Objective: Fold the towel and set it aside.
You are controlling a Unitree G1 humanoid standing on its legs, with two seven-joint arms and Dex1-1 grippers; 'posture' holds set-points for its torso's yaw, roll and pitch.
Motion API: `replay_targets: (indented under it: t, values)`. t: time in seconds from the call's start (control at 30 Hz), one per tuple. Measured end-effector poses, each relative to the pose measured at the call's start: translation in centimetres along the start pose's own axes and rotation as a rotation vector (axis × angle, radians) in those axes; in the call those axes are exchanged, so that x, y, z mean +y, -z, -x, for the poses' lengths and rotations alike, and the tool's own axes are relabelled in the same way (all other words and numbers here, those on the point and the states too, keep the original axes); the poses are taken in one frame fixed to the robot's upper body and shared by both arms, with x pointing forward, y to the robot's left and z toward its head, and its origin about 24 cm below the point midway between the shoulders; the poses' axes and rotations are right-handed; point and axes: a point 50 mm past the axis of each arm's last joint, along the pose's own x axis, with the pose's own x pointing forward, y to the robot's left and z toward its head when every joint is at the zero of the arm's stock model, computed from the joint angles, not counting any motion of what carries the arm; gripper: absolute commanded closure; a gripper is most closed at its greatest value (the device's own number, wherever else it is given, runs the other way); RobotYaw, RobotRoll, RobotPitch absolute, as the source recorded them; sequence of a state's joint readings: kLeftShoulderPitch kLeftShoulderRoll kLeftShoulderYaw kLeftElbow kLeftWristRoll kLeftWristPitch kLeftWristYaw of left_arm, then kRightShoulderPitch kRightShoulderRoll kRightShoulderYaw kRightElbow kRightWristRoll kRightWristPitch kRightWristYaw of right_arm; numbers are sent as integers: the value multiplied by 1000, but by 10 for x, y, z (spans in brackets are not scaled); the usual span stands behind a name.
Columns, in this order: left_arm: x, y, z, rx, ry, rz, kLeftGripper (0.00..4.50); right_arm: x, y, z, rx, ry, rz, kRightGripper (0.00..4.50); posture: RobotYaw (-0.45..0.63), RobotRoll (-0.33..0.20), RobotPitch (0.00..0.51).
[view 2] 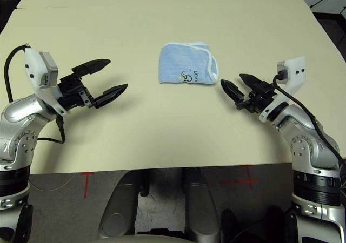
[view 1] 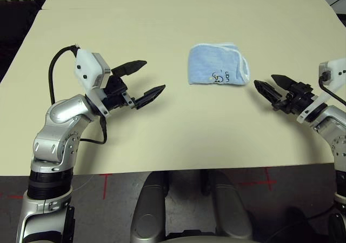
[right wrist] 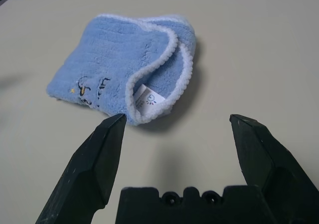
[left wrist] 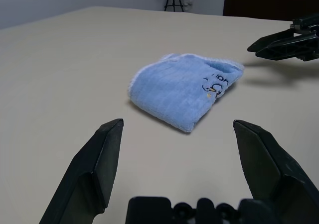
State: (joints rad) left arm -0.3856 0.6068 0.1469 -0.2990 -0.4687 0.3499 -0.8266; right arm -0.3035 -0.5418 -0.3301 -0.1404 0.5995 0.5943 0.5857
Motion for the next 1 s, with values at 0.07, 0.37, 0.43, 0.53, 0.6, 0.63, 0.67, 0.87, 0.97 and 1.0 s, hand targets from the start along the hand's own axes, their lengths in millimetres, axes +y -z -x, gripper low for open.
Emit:
replay_targets:
  t: [0.07,0.37,0.43,0.53,0.6,0.63,0.67,0.87,0.97,1.0]
  values:
    - [0,0,0,-4,5,-7,39,2,2,5,14,1,-45,0,-5,0,315]
    - [2,6,2,5,5,-6,39,8,18,1,126,74,-331,0,3,0,321]
    - [2,6,2,5,5,-7,39,9,18,0,132,78,-340,0,3,0,321]
    - [1,6,2,5,7,-6,39,9,17,-1,138,81,-350,0,3,0,321]
    - [1,6,2,6,7,-6,39,9,17,-1,137,79,-353,0,1,0,325]
    - [1,7,2,9,6,-5,39,9,17,-7,127,72,-374,0,1,0,325]
    - [1,7,2,11,8,-5,39,11,17,-17,114,62,-390,0,1,0,325]
    - [-2,9,-1,20,22,-8,39,18,13,-57,71,36,-391,0,1,0,325]
    - [-2,9,-1,21,24,-8,39,22,12,-68,63,12,-374,0,1,0,325]
    - [-2,9,-2,21,23,-8,39,22,12,-70,59,5,-372,0,1,0,325]
